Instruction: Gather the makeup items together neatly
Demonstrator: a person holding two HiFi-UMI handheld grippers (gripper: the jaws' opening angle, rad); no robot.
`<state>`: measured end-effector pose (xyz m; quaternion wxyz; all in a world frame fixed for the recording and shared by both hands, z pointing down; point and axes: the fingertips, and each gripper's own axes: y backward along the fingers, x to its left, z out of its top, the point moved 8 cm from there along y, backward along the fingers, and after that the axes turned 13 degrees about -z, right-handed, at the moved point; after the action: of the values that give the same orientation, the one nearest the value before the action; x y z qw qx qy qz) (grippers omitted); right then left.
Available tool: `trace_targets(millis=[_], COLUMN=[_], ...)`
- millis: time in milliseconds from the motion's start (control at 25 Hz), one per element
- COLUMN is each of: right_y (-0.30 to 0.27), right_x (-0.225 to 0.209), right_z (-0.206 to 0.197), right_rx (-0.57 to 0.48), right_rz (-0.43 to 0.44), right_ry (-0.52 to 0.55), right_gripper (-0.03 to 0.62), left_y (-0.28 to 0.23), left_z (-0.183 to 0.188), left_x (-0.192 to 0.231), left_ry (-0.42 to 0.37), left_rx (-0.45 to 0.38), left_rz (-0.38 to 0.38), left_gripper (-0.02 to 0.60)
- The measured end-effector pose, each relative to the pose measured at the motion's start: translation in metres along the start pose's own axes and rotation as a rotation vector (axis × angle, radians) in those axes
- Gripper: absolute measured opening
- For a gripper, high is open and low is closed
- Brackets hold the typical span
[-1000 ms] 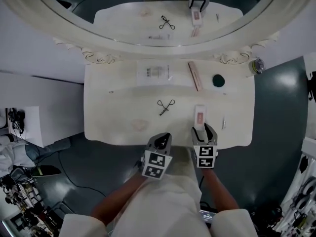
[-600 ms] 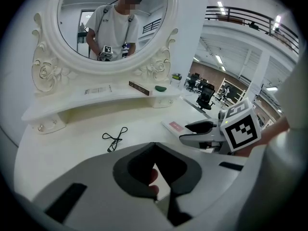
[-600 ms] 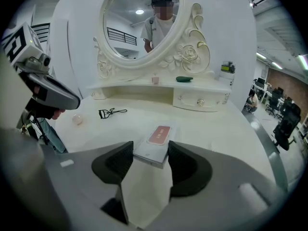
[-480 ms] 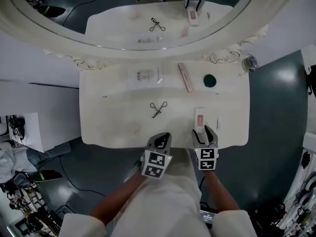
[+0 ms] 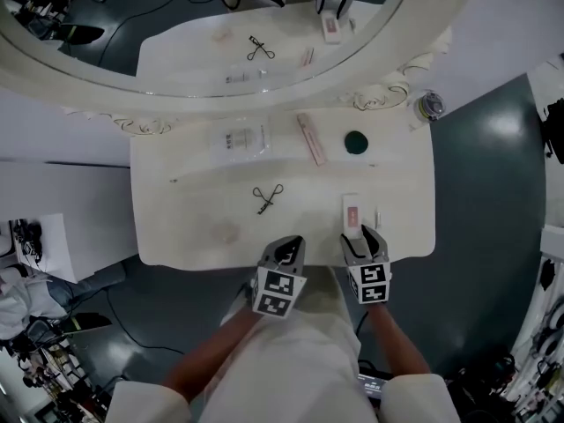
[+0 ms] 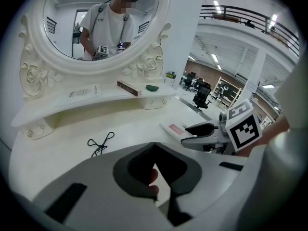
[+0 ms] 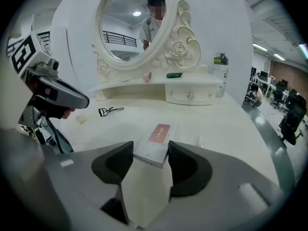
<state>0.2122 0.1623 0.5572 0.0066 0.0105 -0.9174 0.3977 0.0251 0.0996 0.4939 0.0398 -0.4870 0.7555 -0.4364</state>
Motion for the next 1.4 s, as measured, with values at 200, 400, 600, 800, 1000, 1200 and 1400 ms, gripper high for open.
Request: trace_targets(millis=[200,400,600,800,1000,1200,1400], right_y=[0.003,0.004,0.003,0.003,0.001,0.002,-0.001], right_x=[-0.008,-0.014,-0.019,-0.023,-0.026,-0.024,-0.021], right_z=[-0.006,-0.011,-0.016,-0.019,-0.023,-0.026,-0.03], right_rx=[0.007,0.016,0.039,0.045,0.037,0.049,0.066], right_rz=[0.01,0.021,0.017,0.014,0.021,0.024,0.029], right_ry=[0.005,0.012,0.02,0.023,0.024,0.02,0.005], right_gripper=[0.224,0.224,0.224,0.224,0.224,0.225,0.225], left_y=[-0.005,-0.009,-0.011,-0.015,-0.016,-0.016,-0.015], left_z=[0.001,0.001,0.003,0.005,0.005,0.003,0.004], left_x=[-0.005,-0.008,-0.01,-0.011,-0.014,-0.013,-0.016], left_ry=[-0.011,-0.014,-0.015,-0.028,-0.029,-0.034,-0.027], left_rx=[0.004,0.008,0.023,0.018,0.022,0.025,0.029], left_rz=[-0.006,-0.012,-0.01,-0.012,-0.017,-0.01,-0.01], left_gripper=[0.002,0.002,0.002,0.002,0.002,0.002,0.002])
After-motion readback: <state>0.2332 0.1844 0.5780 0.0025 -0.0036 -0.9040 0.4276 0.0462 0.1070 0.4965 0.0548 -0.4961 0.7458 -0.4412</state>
